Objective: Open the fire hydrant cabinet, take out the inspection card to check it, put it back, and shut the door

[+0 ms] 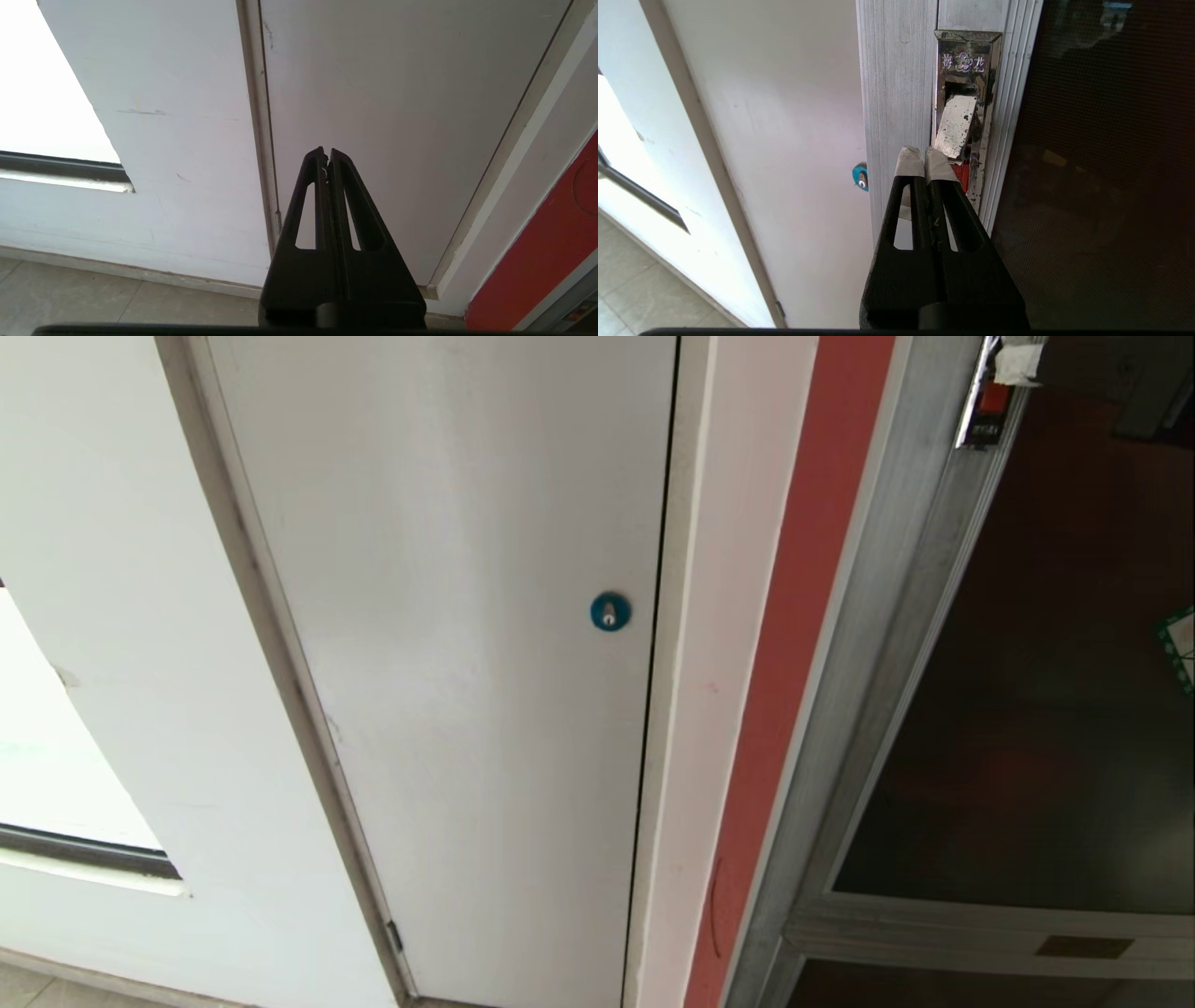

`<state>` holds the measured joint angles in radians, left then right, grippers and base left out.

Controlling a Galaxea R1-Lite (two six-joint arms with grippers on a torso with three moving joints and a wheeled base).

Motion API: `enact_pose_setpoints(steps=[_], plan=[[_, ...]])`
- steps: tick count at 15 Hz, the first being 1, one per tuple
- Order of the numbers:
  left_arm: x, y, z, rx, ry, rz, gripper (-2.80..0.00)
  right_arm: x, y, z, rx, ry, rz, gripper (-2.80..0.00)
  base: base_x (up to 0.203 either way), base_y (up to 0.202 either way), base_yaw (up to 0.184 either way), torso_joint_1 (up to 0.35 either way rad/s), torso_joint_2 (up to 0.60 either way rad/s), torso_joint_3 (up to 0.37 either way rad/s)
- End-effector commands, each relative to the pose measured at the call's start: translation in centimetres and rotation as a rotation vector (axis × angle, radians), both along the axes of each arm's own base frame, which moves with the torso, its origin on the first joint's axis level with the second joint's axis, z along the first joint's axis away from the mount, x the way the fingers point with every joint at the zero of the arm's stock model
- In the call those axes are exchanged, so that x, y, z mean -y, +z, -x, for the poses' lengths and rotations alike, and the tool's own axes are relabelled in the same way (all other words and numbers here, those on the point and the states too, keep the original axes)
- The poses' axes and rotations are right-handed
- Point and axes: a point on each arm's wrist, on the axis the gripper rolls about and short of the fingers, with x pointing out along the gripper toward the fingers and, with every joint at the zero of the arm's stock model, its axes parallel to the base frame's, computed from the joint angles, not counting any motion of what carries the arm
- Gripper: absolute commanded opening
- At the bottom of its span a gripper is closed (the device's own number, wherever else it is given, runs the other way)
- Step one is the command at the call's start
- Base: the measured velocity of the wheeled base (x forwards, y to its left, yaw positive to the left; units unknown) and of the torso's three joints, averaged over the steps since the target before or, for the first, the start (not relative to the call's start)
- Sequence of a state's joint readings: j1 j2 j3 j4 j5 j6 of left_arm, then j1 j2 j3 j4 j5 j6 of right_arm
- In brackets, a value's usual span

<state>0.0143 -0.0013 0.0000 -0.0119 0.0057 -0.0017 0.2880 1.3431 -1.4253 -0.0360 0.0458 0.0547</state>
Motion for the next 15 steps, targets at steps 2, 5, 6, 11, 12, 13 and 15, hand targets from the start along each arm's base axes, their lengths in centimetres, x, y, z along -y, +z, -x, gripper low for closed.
enact_pose_setpoints(steps=[2,5,6,11,12,13,15], plan=[[0.0,-0.2,-0.1,-0.007,0.000,0.000,-2.80,0.1,-0.4,-0.8,-0.018,-0.016,0.004,-2.80,0.000,0.000,0.000,0.000,0.00,0.000],[0.0,-0.2,-0.1,-0.007,0.001,0.001,-2.80,0.0,-0.6,-1.3,-0.029,-0.020,0.006,-2.80,0.000,0.000,0.000,0.000,0.00,0.000],[0.0,-0.2,-0.1,-0.007,0.000,0.000,-2.80,0.1,-0.8,-1.4,-0.037,-0.023,0.001,-2.80,0.000,0.000,0.000,0.000,0.00,0.000],[0.0,-0.2,-0.1,-0.007,0.001,0.000,-2.80,0.1,-1.2,-1.3,-0.056,-0.021,-0.013,-2.80,0.000,0.000,0.000,0.000,0.00,0.000],[0.0,-0.2,0.0,-0.006,0.001,0.001,-2.80,0.1,-1.3,-1.3,-0.059,-0.021,-0.013,-2.80,0.000,0.000,0.000,0.000,0.00,0.000],[0.0,-0.2,0.0,-0.006,0.001,0.000,-2.80,0.1,-1.5,-1.1,-0.062,-0.020,-0.013,-2.80,0.000,0.000,0.000,0.000,0.00,0.000],[0.0,-0.2,0.0,-0.006,0.001,0.000,-2.80,0.2,-1.5,-1.0,-0.063,-0.018,-0.014,-2.80,0.000,0.000,0.000,0.000,0.00,0.000]])
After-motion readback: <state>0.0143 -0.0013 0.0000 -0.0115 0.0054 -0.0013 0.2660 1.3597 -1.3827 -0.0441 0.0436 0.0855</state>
